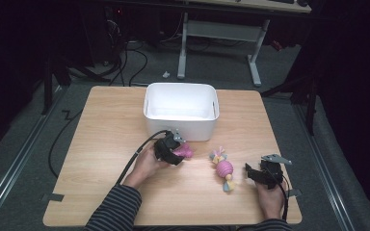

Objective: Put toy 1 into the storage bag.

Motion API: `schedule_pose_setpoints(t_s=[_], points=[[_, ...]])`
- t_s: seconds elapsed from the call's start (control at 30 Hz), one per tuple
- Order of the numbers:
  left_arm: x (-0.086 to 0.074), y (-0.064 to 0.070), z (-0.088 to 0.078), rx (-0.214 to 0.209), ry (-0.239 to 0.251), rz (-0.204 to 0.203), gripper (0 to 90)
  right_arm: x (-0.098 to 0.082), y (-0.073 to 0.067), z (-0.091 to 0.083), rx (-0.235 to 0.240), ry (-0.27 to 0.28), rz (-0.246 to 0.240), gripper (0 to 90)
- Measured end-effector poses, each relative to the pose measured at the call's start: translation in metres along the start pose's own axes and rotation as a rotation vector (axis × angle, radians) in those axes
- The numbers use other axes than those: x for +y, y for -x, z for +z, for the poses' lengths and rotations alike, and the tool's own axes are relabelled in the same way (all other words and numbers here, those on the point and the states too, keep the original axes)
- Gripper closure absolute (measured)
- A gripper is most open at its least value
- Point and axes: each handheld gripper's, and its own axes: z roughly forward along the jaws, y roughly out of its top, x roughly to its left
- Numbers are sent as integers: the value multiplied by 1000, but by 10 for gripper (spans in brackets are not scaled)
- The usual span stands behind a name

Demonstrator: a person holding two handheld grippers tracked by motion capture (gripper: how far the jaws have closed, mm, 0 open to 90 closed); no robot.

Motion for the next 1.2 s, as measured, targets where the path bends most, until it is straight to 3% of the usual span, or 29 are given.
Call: schedule_pose_setpoints(t_s=[0.2, 0.33, 0.73, 0.83, 1.0, 1.2], points=[[1, 1, 6, -11, -27, -1, 471, 0, 0, 0, 1, 0, -1, 300], [2, 1, 5, -1, -28, 4, 532, 0, 0, 0, 2, -1, 0, 299], [1, -3, 4, -16, -23, 6, 589, 0, 0, 0, 3, -1, -2, 299], [1, -1, 1, -40, -14, 7, 592, 0, 0, 0, 3, 0, -3, 299], [2, 5, -6, -32, -18, 30, 593, 0, 0, 0, 3, 0, -2, 299], [5, 9, -24, -46, 28, 0, 593, 0, 0, 0, 6, -2, -8, 298]])
